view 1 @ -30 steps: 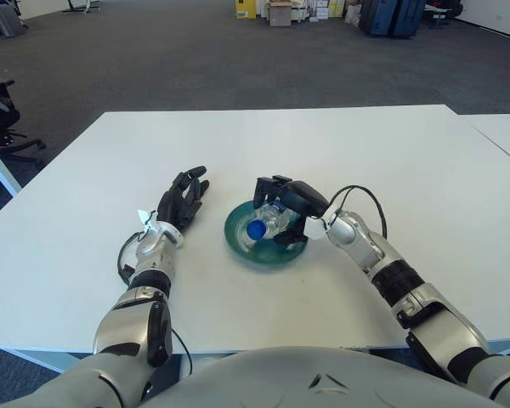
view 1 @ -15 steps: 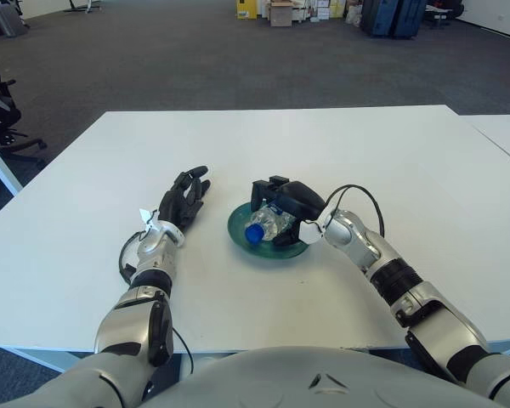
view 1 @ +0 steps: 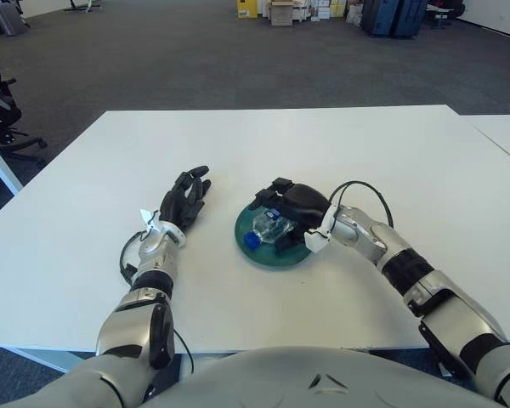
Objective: Put the bottle into the plate.
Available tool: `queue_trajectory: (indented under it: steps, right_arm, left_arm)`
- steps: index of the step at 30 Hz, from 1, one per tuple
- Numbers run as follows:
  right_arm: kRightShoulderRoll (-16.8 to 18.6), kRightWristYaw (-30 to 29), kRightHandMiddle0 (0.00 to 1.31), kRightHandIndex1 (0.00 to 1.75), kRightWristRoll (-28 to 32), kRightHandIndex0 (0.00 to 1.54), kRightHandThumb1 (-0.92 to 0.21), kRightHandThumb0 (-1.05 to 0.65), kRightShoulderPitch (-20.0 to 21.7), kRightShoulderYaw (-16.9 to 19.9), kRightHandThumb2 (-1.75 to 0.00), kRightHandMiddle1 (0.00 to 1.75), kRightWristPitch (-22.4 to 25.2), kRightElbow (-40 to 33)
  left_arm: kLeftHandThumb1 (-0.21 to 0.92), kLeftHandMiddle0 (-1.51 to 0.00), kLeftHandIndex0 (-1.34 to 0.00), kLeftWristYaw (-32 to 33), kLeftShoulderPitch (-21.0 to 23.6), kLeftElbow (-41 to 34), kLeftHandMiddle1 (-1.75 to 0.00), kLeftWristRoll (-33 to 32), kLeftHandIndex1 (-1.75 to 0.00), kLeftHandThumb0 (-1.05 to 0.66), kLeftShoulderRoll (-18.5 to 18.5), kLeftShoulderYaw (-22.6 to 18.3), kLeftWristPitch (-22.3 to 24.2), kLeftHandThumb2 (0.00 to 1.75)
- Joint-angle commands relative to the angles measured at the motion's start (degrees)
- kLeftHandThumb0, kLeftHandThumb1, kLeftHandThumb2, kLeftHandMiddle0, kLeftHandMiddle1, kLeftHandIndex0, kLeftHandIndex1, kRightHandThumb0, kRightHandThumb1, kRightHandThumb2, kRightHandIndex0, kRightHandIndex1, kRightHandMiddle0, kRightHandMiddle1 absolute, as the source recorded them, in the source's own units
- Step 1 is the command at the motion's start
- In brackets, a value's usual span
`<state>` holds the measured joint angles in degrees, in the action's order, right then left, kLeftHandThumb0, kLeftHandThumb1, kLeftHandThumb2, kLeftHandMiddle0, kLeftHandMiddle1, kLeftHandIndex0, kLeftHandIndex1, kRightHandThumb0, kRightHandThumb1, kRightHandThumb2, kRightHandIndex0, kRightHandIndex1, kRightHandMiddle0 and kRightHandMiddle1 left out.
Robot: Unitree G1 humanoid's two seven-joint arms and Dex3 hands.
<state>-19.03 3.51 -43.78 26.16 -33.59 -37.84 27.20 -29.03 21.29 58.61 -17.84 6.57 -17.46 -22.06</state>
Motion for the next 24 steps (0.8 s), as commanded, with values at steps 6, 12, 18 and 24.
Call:
queue_trajectory:
  steps: [6, 12, 18, 24]
  right_arm:
    - [-0.6, 1.8, 0.00, 0.00, 2.4, 0.00, -0.92, -1.05, 2.5, 0.7, -0.68, 0.00, -2.7, 1.2]
    - [-1.2, 1.8, 0.00, 0.00, 3.1, 0.00, -0.92, -1.05, 3.0, 1.2, -0.70, 0.00, -4.4, 1.5]
    - [-2.1, 0.5, 0.00, 0.00, 2.3, 0.00, -0.92, -1.05, 3.1, 2.4, -0.68, 0.00, -4.8, 1.0]
    - [-6.5, 1.7, 0.00, 0.00, 6.0, 0.00, -0.92, -1.05, 3.0, 6.9, -0.68, 0.00, -6.1, -0.8]
  left_arm:
    - [0.92, -0.40, -0.13, -0.2, -1.7, 0.3, -0.38, 0.0, -1.02, -0.62, -0.7, 0.2, 2.6, 0.61]
    - [0.92, -0.39, -0.09, -0.2, -1.9, -0.2, -0.32, 0.3, -1.00, -0.60, -0.6, 0.4, 3.0, 0.55]
    - [0.86, -0.46, -0.13, -0.2, -2.1, -0.6, -0.24, 0.3, -1.00, -0.54, -0.6, 0.4, 3.1, 0.61]
    - [0.76, -0.53, -0.16, 0.3, -2.1, -0.7, -0.25, 0.4, -1.00, -0.48, -0.9, 0.4, 3.1, 0.79]
